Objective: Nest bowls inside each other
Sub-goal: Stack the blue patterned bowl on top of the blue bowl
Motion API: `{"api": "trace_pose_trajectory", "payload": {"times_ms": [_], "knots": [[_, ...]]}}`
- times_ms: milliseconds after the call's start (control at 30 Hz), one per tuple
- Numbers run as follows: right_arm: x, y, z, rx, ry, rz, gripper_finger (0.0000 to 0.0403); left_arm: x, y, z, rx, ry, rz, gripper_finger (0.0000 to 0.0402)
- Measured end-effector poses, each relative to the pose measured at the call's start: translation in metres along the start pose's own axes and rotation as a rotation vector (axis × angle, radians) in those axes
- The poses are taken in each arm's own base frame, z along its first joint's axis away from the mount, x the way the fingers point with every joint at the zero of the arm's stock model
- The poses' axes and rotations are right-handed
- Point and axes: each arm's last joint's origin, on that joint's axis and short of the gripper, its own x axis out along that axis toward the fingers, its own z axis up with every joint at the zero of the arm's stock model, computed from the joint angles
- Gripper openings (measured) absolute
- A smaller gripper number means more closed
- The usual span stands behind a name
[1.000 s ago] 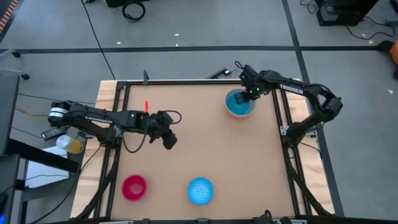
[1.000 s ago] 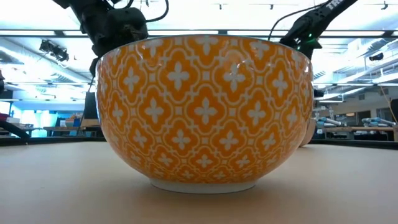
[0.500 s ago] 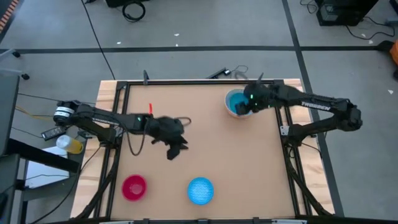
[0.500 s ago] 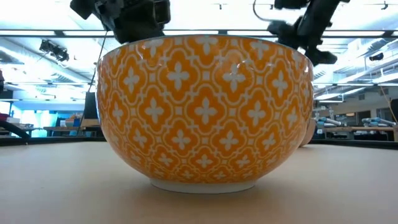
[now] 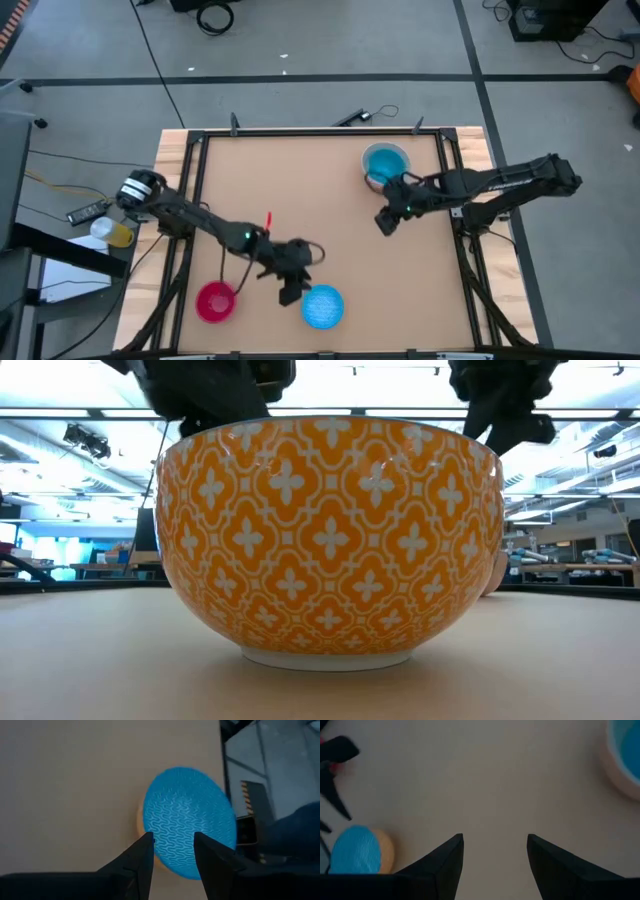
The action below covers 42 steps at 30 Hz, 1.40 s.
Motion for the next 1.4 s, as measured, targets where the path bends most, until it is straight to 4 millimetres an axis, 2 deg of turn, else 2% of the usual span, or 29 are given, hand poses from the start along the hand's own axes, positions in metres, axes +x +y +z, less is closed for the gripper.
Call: {"api": "trace_pose_trajectory", "payload": {"times_ms": [233, 467, 567, 733, 867, 1033, 1100, 1233, 1400], "knots": [[0.001, 0.019, -0.026, -0.073, -0.003, 0.000, 0.0224, 0.030, -0.006, -0.020, -0.054, 0.013, 0.138, 0.0142], [0.001, 0.033, -0.045, -0.091, 0.014, 0.033, 0.0221, 0.041, 0.002, -0.029, -0.158, 0.039, 0.210, 0.0139], [0.000, 0.037, -0.050, -0.073, -0.008, 0.045, 0.0213, 0.041, 0.004, -0.028, -0.157, 0.041, 0.216, 0.0110], [0.006, 0.046, -0.053, -0.038, -0.024, 0.077, 0.0199, 0.040, 0.012, -0.021, -0.161, 0.027, 0.222, 0.0016], [0.023, 0.065, -0.046, -0.091, -0.059, 0.184, 0.0198, 0.036, 0.023, -0.008, -0.139, -0.011, 0.278, 0.0010], [0.055, 0.089, -0.034, -0.175, -0.131, 0.314, 0.0199, 0.017, 0.028, 0.036, -0.005, -0.071, 0.397, 0.0004], [0.067, 0.087, -0.029, -0.181, -0.137, 0.281, 0.0199, 0.007, 0.027, 0.053, 0.064, -0.037, 0.433, 0.0003], [0.082, 0.071, -0.024, -0.129, -0.132, 0.098, 0.0199, -0.009, 0.025, 0.079, 0.186, 0.009, 0.465, 0.0002], [0.085, 0.064, -0.017, -0.135, -0.116, 0.064, 0.0199, -0.025, 0.027, 0.104, 0.271, 0.007, 0.472, 0.0001]]}}
